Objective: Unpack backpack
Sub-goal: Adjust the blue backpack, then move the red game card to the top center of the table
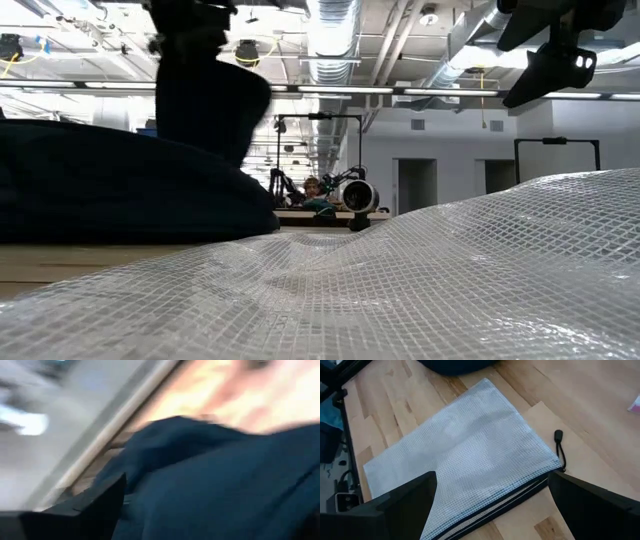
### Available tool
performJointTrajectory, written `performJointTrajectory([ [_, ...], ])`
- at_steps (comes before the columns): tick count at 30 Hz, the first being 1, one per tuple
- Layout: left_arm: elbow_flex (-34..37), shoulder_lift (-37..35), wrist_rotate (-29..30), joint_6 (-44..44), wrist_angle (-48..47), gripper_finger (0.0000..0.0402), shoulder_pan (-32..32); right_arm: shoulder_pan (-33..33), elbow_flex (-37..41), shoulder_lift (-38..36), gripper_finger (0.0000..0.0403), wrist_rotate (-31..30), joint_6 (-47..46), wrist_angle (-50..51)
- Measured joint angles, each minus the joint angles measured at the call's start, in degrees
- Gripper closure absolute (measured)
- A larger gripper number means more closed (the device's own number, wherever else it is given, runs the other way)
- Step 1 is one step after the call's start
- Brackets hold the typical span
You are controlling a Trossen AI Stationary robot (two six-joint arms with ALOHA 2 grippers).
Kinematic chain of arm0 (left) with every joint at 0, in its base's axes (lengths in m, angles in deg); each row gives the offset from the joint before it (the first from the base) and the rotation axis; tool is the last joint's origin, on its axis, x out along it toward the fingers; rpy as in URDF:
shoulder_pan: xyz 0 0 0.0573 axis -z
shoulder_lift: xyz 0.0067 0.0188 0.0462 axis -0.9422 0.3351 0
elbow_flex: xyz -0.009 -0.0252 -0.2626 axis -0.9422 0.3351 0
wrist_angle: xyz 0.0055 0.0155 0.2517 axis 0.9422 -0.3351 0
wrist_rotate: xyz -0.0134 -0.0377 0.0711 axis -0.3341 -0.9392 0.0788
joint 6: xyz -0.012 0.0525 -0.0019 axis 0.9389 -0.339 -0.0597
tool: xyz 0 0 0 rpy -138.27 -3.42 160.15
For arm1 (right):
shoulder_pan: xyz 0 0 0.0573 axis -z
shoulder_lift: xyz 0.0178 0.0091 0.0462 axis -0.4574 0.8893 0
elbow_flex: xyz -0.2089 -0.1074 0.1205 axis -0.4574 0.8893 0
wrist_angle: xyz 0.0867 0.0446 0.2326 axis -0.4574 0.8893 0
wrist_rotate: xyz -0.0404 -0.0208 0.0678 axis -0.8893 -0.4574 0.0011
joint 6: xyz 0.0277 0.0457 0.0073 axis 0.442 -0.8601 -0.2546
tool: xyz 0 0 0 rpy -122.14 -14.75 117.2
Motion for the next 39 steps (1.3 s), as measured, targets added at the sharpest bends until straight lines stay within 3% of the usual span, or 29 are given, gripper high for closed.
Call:
performJointTrajectory([
  [2, 0.1, 0.2, -4.69, -1.87, 3.38, 0.0085, -1.48, 0.12, 0.0, 0.0, 0.0031, -0.02, 0.09, 0.04],
  [4, 0.08, 0.15, -4.94, -4.46, 6.71, 0.0085, -2.96, 0.08, 0.0, 0.0, 0.0031, 0.0, 0.13, 0.06],
  [11, 0.08, 0.12, 8.7, -9.0, 11.38, 0.0085, -9.53, -0.4, 0.0, 0.0, 0.0031, 0.0, 0.14, 0.11],
  [13, 0.0, -0.12, 4.84, -8.95, 11.62, 0.0085, -9.34, -0.77, 0.0, 0.0, 0.0031, 0.02, 0.14, 0.11],
  [15, -0.32, -0.45, -4.04, -9.92, 12.96, 0.0086, -8.59, -1.29, 0.0, 0.0, 0.0031, 0.02, 0.14, 0.02],
  [17, -0.42, -0.48, -9.22, -10.47, 15.12, 0.0086, -7.96, -1.64, 0.0, 0.0, 0.0031, 0.04, 1.21, -1.38],
  [26, 2.82, -0.36, -3.8, -6.54, 14.71, 0.0087, -8.12, 2.55, 0.0, 0.0, 0.0031, -0.12, 20.77, -16.42],
  [32, 3.6, -0.49, -3.8, -2.55, 13.61, 0.0088, -1.31, 5.33, 0.0, 0.0, 0.0031, -0.02, 22.6, -17.44],
  [39, 3.6, -0.26, -3.79, 7.08, 9.55, 0.0088, 14.46, 5.86, 0.0, 0.09, 0.0031, 0.11, 23.52, -17.5],
])
